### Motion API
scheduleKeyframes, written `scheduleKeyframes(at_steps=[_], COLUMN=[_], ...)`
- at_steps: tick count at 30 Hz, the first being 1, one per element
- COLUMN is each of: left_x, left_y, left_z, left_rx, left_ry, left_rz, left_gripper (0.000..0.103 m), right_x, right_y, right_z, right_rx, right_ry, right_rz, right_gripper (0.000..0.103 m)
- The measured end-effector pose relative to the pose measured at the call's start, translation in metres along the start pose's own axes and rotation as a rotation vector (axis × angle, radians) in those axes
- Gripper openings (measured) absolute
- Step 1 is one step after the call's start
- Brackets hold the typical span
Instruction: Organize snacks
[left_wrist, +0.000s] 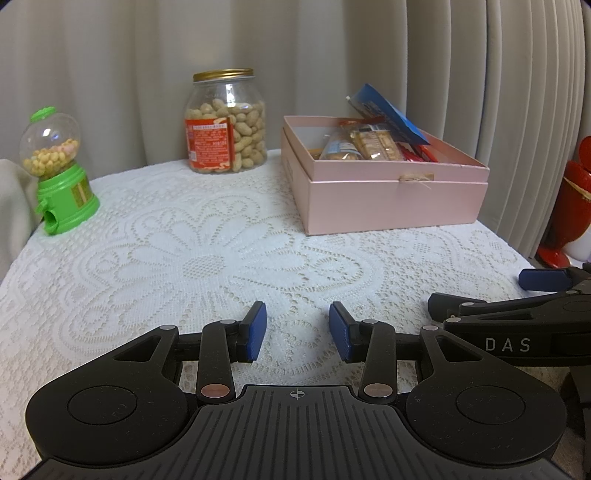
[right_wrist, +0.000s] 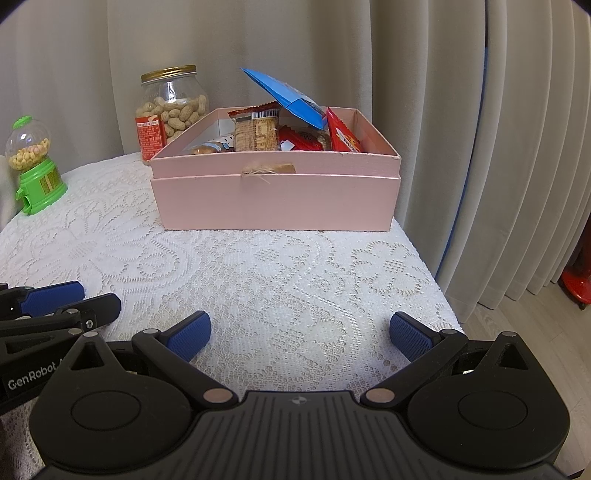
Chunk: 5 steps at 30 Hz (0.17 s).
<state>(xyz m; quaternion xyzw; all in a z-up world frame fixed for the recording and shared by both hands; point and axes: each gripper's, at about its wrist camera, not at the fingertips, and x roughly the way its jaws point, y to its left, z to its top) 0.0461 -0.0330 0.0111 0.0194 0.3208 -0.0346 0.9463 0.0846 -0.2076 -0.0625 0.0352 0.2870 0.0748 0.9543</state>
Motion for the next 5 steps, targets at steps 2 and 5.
scheduleKeyframes(at_steps=[2,5], left_x=[0.0001,0.0004], left_y=[-0.0001,-0.0011], left_z=[0.0001,0.0002], left_rx=[-0.001,0.002], left_ry=[0.000,0.000], left_rz=[-0.001,-0.001], left_gripper=[0.044,0.043], right_x=[0.0000,0.0000], right_y=[0.0001,0.0004], right_z=[0.0000,0.0000], right_rx=[0.000,0.000], right_ry=[0.000,0.000], right_rz=[0.000,0.000], right_gripper=[0.103,0.103])
